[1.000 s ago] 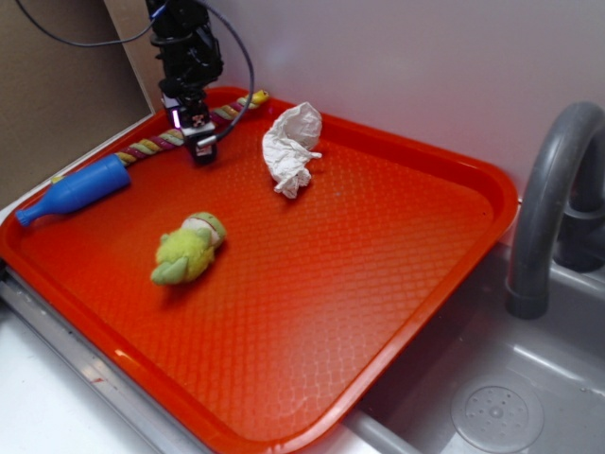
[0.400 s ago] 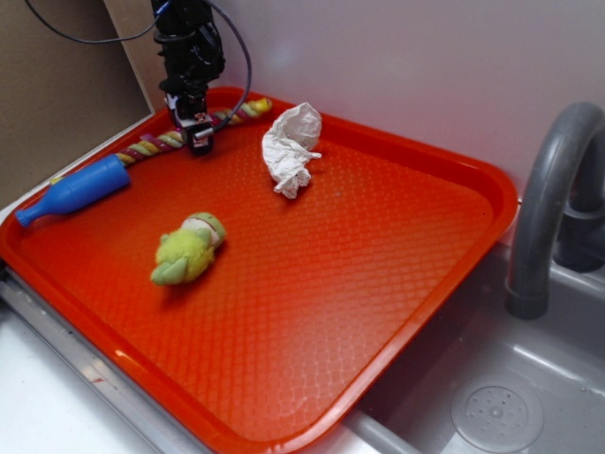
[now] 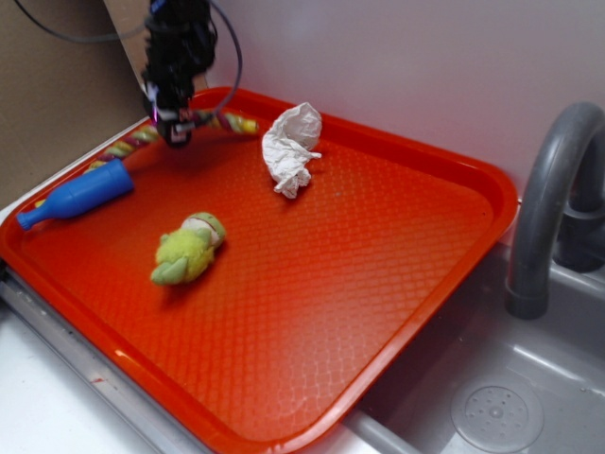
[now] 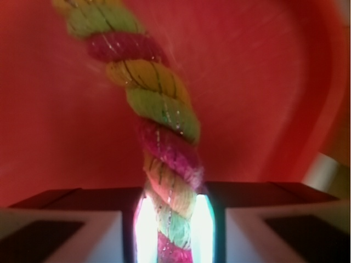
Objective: Grab the multicolored rope.
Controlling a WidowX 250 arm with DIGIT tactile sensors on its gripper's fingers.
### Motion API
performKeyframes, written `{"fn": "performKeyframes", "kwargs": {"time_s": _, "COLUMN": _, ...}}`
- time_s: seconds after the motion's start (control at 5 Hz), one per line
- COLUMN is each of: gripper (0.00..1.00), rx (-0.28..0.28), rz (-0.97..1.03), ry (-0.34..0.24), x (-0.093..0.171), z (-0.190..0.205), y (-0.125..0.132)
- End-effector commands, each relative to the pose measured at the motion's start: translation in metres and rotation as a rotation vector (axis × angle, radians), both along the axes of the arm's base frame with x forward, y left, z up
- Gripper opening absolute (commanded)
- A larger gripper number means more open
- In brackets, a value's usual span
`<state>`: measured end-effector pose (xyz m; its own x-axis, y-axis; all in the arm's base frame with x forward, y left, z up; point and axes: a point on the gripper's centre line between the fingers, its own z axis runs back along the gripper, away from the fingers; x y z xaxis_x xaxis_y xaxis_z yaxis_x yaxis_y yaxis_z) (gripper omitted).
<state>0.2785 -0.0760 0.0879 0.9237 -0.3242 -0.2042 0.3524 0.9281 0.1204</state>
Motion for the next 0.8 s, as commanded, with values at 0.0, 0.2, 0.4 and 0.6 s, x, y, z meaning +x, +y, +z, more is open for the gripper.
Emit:
{"fn": "performKeyframes", "kwargs": {"time_s": 0.0, "gripper": 0.00, "rx": -0.254, "rz": -0.110, "ry": -0.148, "x": -0.023, "z": 0.101, "y": -0.060}}
{"fn": "performKeyframes", "kwargs": {"time_s": 0.2, "gripper": 0.00, "rx": -0.253, "rz": -0.110, "ry": -0.187, "x": -0.047, "z": 0.125, "y": -0.073}}
{"fn": "performKeyframes", "kwargs": {"time_s": 0.4, "gripper": 0.00, "rx": -0.234, "rz": -0.032, "ry": -0.254, "x": -0.060, "z": 0.134, "y": -0.065}}
{"fn": "performKeyframes", "kwargs": {"time_s": 0.6, "gripper": 0.00, "rx": -0.259, "rz": 0.014, "ry": -0.234, "x": -0.054, "z": 0.131, "y": -0.052}}
